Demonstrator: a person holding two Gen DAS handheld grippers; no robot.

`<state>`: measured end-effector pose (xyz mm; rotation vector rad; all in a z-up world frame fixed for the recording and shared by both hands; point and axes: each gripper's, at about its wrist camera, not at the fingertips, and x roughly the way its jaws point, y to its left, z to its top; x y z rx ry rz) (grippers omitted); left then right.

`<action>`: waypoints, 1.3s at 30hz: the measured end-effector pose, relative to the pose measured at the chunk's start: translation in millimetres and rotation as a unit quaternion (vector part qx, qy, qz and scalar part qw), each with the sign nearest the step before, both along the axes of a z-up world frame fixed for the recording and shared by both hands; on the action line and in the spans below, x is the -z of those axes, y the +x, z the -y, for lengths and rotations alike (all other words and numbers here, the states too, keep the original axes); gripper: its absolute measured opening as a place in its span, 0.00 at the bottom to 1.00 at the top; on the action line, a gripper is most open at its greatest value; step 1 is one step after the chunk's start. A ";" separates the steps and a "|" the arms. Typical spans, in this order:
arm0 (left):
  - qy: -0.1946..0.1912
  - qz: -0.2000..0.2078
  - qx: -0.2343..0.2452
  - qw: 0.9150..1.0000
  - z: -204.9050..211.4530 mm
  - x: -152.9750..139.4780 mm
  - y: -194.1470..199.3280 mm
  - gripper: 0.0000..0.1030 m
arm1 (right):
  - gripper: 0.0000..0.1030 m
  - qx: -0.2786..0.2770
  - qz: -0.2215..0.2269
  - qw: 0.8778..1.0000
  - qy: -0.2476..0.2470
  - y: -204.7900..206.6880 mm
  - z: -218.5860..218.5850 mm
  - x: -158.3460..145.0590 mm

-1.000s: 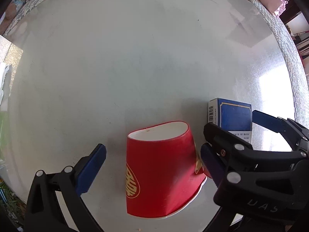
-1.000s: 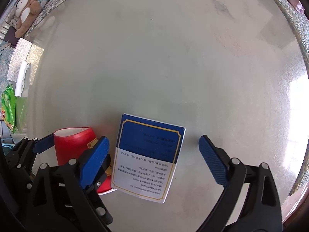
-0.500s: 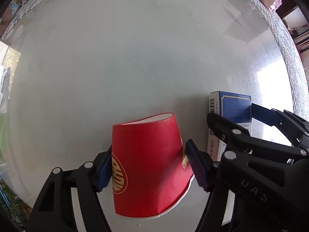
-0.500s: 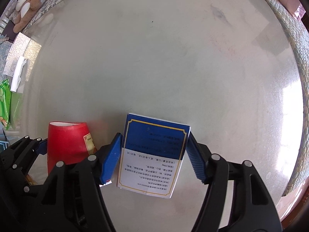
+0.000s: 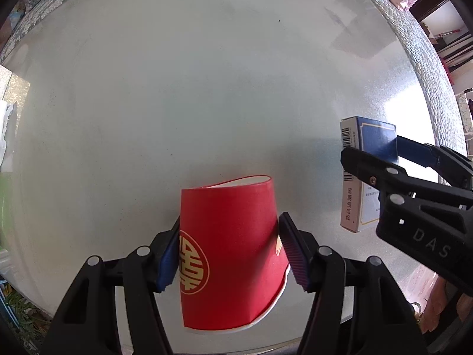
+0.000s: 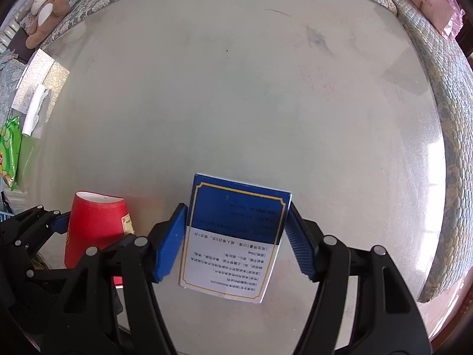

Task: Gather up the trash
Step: 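Close the left tool on the red cup while the right tool closes on the cigarette pack, then carry the red cup with the left tool while the right tool carries the pack to the bin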

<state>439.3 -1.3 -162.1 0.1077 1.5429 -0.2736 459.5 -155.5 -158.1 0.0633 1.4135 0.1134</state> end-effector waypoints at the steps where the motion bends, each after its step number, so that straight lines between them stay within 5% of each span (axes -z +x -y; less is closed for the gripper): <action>1: 0.007 0.007 0.004 1.000 0.4 -3.5 -3.5 0.58 | 0.63 -0.003 0.002 1.000 -0.002 -3.1 0.3 -2.3; 8: 0.029 0.041 0.026 0.998 16.2 -37.3 -25.8 0.58 | 0.63 -0.018 0.020 1.000 -0.006 -30.0 10.6 -31.7; 23: -0.009 0.049 0.060 0.997 1.7 -88.6 -96.2 0.58 | 0.63 -0.045 0.066 0.997 -0.018 -139.1 12.4 -90.2; 39: -0.010 0.068 0.109 0.992 12.4 -82.0 -199.8 0.58 | 0.63 -0.065 0.059 0.996 -0.021 -259.8 8.2 -73.2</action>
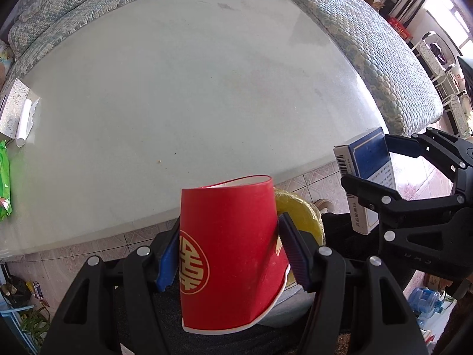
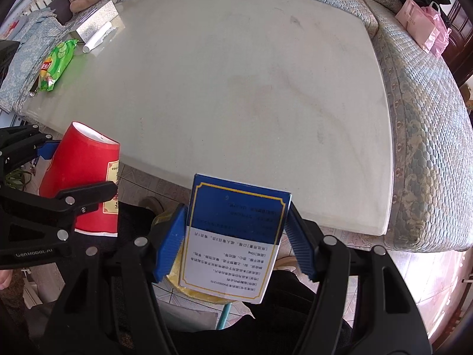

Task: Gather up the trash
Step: 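Carry the red cup with the left tool while the right tool carries the pack to the bin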

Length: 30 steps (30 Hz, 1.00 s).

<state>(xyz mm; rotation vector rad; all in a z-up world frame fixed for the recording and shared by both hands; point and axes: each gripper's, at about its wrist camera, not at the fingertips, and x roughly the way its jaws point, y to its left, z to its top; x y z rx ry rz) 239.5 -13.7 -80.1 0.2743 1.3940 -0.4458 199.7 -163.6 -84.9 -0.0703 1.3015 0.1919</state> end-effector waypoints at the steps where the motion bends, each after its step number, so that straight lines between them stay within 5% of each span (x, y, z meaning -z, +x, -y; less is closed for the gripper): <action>1: 0.000 -0.001 0.003 1.000 -0.1 2.6 -4.0 0.58 | 0.63 0.000 -0.001 1.000 0.001 -5.0 0.4 2.6; 30: 0.023 -0.059 0.046 0.997 32.7 150.2 -76.0 0.58 | 0.63 -0.017 -0.042 0.998 -0.030 -75.0 -13.4 122.0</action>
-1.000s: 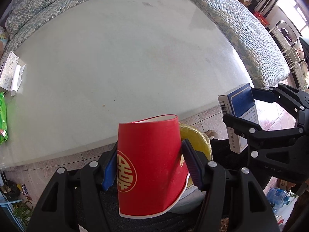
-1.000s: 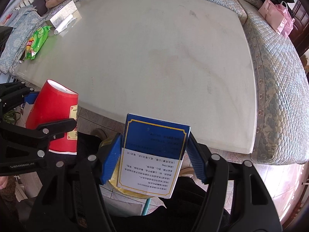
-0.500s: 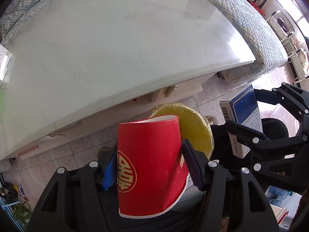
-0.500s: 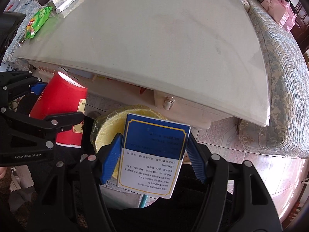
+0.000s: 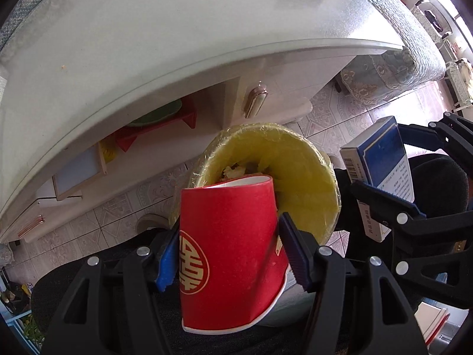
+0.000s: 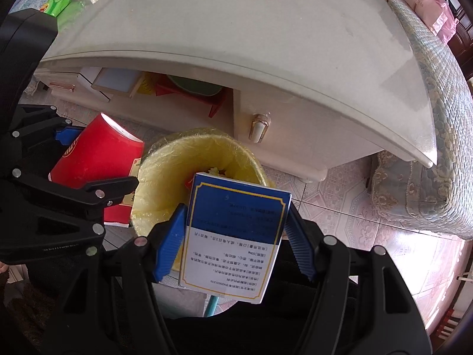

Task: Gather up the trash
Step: 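Carry the red cup with the left tool while the right tool carries the pack to the bin, then open the left tool over the bin while the right tool releases the pack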

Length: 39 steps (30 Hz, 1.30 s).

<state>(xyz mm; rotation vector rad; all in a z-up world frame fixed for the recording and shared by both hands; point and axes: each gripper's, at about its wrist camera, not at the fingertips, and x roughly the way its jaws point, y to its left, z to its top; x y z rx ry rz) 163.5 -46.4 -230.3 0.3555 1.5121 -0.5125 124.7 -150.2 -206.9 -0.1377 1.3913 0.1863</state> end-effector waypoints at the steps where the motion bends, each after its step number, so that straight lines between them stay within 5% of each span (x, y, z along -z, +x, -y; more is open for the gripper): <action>1: 0.002 -0.004 0.001 1.000 -0.7 6.0 -1.3 0.58 | 0.63 0.000 -0.002 1.000 0.001 -0.8 -0.9 4.5; 24: 0.005 -0.129 -0.040 0.991 -3.9 137.1 -12.4 0.59 | 0.63 0.029 -0.067 0.997 0.021 -13.0 7.6 106.4; 39: 0.022 -0.163 -0.039 0.986 -2.8 185.6 -0.4 0.59 | 0.63 0.052 -0.097 0.993 0.036 -8.7 9.8 154.5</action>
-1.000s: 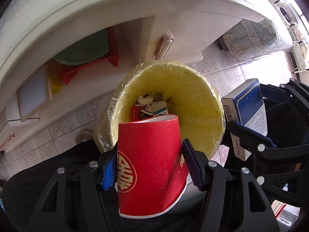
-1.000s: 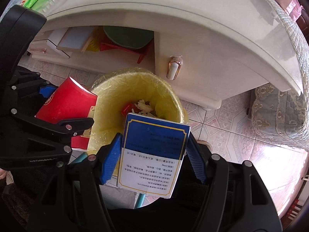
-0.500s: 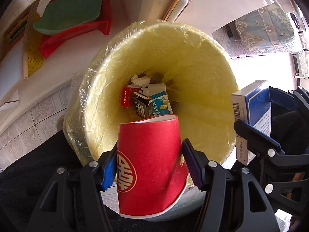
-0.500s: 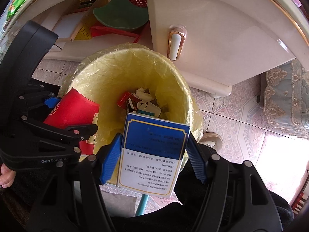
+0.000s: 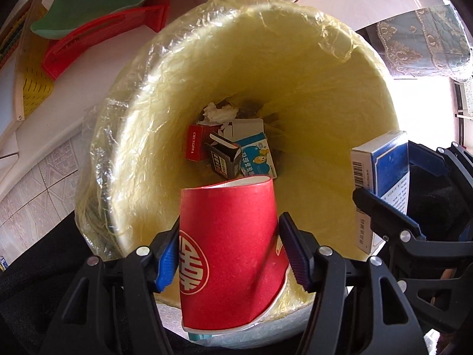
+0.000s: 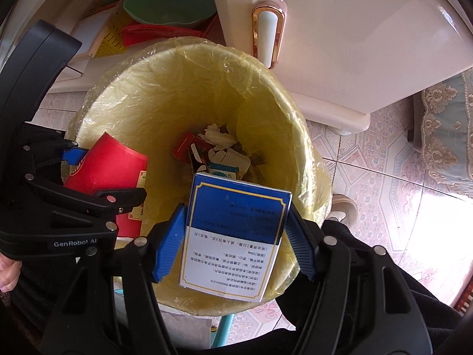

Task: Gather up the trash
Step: 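Open the left tool over the bin while the right tool releases the pack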

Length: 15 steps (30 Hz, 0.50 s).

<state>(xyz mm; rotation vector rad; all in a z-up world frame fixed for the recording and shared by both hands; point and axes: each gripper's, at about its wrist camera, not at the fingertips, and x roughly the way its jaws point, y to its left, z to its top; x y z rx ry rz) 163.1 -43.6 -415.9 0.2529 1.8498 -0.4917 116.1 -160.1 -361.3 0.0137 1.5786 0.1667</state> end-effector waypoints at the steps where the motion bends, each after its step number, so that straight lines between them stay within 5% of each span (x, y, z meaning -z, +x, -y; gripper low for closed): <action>1: -0.004 -0.007 -0.004 1.000 -0.4 3.2 1.3 0.59 | 0.63 0.003 -0.003 1.000 0.002 0.0 0.7 1.7; 5: -0.029 -0.041 -0.025 0.998 -2.9 14.7 6.6 0.59 | 0.63 0.008 -0.010 1.000 0.006 -1.8 1.6 6.8; 15: -0.060 -0.042 -0.032 0.997 -0.6 7.4 6.8 0.59 | 0.63 0.007 -0.017 1.000 0.010 -0.2 -1.1 12.6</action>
